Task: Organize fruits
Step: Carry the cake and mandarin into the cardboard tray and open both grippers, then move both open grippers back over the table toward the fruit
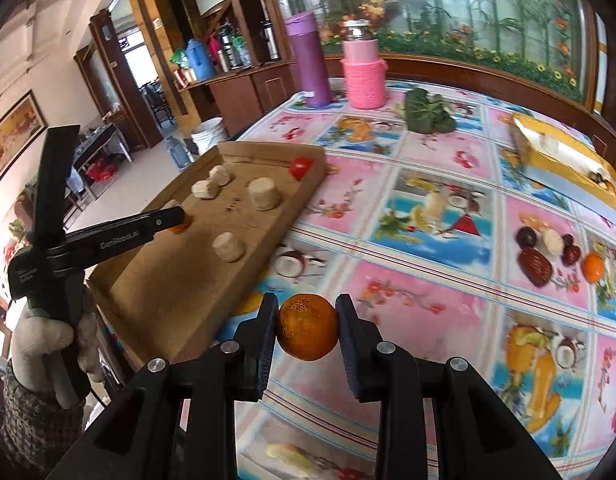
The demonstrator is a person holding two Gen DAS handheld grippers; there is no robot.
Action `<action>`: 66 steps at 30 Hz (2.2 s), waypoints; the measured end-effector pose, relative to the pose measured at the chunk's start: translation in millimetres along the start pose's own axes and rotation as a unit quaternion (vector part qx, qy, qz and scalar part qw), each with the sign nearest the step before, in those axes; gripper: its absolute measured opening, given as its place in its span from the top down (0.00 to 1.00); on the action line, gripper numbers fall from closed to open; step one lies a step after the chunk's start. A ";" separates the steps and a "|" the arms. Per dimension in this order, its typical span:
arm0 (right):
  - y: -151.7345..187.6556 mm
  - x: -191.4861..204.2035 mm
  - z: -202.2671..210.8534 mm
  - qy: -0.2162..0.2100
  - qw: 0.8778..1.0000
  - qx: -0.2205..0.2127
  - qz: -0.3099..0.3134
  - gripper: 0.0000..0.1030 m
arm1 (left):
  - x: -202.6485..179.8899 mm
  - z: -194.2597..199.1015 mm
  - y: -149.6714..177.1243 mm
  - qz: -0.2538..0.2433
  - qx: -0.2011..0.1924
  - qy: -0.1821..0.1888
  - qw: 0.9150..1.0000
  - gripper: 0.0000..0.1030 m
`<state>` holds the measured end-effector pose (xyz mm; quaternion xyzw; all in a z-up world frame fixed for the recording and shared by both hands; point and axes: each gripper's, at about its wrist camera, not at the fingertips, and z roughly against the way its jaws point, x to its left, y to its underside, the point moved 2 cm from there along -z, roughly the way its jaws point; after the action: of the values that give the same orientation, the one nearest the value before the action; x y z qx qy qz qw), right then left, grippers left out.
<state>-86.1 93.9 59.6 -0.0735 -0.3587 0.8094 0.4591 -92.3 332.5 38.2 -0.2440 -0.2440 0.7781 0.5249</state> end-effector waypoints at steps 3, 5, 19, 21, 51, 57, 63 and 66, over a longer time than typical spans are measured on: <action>-9.3 37.3 -18.6 -0.020 0.999 0.004 0.033 0.69 | 19.7 -4.9 2.1 0.012 0.007 -0.013 1.000 0.73; -14.0 56.3 -31.3 -0.033 0.998 0.007 0.051 0.69 | 26.4 -6.7 2.8 0.014 0.009 -0.018 1.000 0.73; -15.9 106.5 -119.6 -0.037 0.992 0.070 0.103 0.68 | 32.5 -17.2 2.8 0.019 0.015 -0.006 1.000 0.73; -14.7 105.6 -121.7 -0.035 0.992 0.069 0.104 0.68 | 32.6 -16.0 2.9 0.021 0.013 -0.005 1.000 0.72; -2.1 49.9 -33.8 -0.025 0.999 -0.005 0.039 0.52 | -43.4 58.2 3.6 -0.075 -0.070 -0.053 0.993 0.37; 6.4 18.4 -17.2 -0.010 1.000 -0.013 0.013 0.51 | -71.7 63.9 8.4 -0.104 -0.072 -0.050 0.991 0.34; 15.7 -15.1 0.8 0.015 1.000 -0.020 -0.007 0.50 | -99.6 70.8 12.7 -0.136 -0.079 -0.048 0.986 0.31; 20.5 -32.0 8.3 0.027 0.999 -0.022 -0.019 0.49 | -111.4 72.0 15.2 -0.148 -0.078 -0.045 0.985 0.31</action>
<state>-85.8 57.6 45.7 -0.0988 -0.3651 0.7901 0.4823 -111.9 214.3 97.2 -0.2100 -0.3607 0.6809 0.6018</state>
